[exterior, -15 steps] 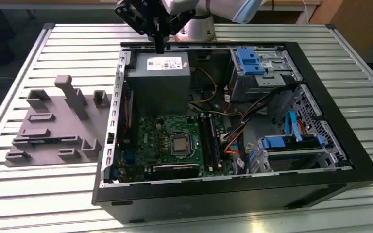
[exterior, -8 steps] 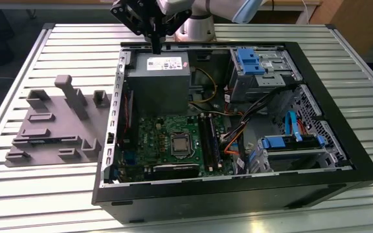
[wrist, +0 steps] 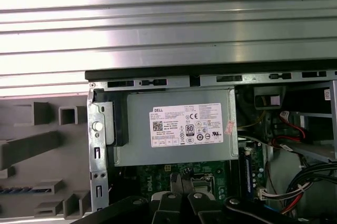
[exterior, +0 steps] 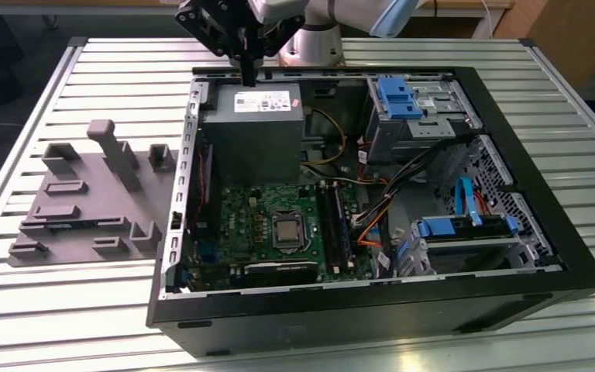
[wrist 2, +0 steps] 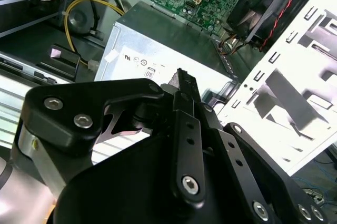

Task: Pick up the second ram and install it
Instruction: 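Reach for the second ram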

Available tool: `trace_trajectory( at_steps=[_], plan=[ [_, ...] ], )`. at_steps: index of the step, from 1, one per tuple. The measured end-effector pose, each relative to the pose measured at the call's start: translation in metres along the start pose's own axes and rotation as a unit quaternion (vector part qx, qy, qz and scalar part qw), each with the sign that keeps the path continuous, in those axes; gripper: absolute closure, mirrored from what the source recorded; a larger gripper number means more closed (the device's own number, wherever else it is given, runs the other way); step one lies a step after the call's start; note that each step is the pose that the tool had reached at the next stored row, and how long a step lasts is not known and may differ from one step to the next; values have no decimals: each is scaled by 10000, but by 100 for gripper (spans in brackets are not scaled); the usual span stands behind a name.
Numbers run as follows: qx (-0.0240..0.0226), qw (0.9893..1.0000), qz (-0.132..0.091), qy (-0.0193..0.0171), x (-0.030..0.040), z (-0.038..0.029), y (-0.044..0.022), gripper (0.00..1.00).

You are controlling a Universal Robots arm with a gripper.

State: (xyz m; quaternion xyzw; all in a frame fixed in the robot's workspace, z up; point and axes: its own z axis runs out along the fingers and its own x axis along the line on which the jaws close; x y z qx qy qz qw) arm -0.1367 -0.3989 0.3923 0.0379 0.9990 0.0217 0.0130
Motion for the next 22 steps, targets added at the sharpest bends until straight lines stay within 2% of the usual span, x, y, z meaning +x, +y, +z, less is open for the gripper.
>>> trace_trajectory(
  at_steps=[22],
  plan=[
    [0,10000,0,0,70,2,-6,89]
  ],
)
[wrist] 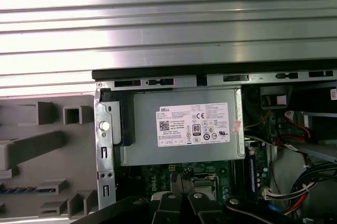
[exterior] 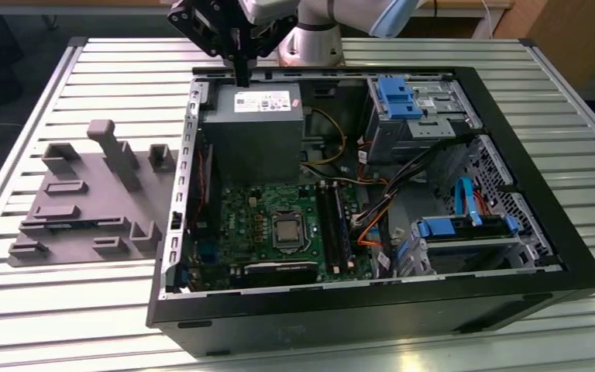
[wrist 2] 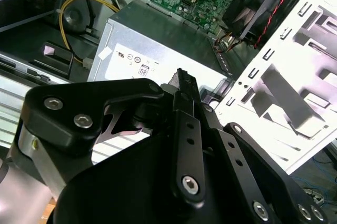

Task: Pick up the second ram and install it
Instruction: 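Reach for the second ram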

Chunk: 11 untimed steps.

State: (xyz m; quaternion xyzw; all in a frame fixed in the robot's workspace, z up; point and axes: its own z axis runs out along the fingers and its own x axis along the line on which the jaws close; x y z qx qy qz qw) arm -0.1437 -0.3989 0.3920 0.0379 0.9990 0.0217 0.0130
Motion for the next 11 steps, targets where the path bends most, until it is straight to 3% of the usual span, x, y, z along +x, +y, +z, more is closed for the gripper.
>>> trace_trajectory(
  at_steps=[11],
  plan=[
    [0,10000,0,0,22,0,-2,89]
  ],
)
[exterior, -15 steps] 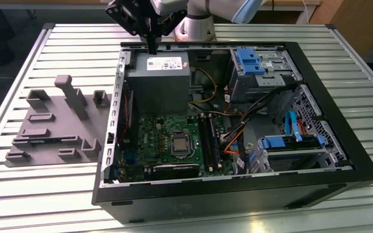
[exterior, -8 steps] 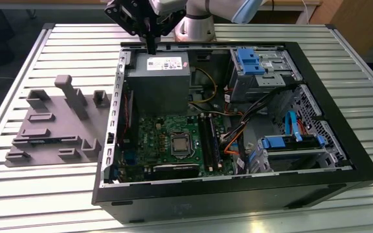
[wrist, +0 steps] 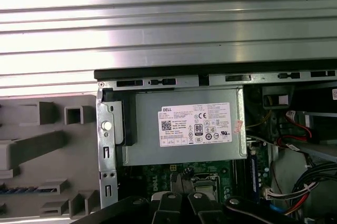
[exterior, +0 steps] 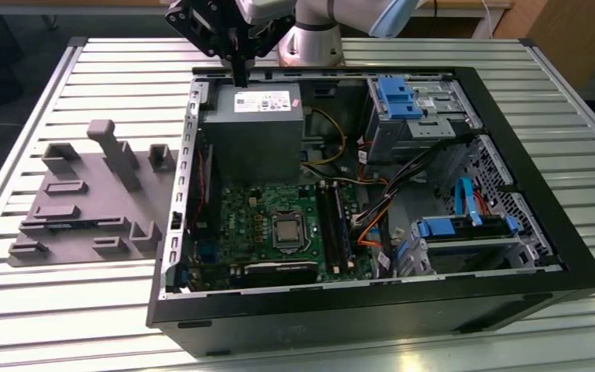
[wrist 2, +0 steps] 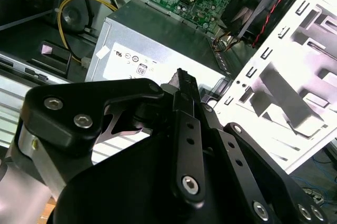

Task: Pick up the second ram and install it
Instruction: 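Reach for the second ram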

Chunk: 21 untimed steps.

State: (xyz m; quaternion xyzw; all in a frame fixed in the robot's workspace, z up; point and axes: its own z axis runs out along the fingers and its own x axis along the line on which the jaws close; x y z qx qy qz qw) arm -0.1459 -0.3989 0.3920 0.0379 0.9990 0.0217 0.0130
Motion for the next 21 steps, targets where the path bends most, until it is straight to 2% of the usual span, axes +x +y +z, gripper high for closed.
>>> trace_trajectory(
  at_steps=[21],
  plan=[
    [0,10000,0,0,50,-1,-4,89]
  ],
)
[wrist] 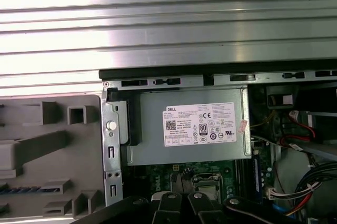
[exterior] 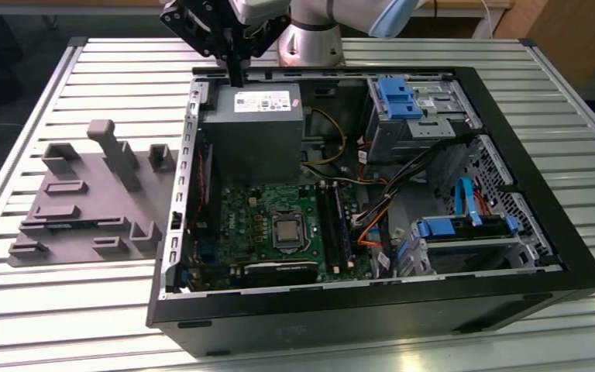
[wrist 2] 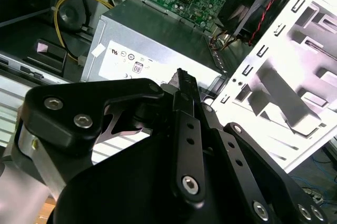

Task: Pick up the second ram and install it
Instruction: 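Reach for the second ram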

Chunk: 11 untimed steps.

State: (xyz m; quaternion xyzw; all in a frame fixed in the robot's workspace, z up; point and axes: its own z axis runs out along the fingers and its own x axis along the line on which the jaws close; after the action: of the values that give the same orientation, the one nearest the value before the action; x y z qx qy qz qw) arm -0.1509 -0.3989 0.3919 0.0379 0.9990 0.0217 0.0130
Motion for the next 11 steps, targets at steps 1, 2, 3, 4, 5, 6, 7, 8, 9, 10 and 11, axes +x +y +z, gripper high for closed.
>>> trace_trajectory(
  at_steps=[1,2,3,4,5,6,7,8,9,10,11],
  plan=[
    [0,10000,0,0,3,0,0,89],
    [0,10000,0,0,6,0,-1,89],
    [0,10000,0,0,9,0,-1,89],
    [0,10000,0,0,12,0,-1,89],
    [0,10000,0,0,16,0,-1,89],
    [0,10000,0,0,19,0,-2,89],
    [0,10000,0,0,23,-1,-2,89],
    [0,10000,0,0,26,0,-2,89],
    [0,10000,0,0,30,-1,-2,89],
    [0,10000,0,0,34,-1,-3,89],
    [0,10000,0,0,38,-1,-3,89]
  ],
)
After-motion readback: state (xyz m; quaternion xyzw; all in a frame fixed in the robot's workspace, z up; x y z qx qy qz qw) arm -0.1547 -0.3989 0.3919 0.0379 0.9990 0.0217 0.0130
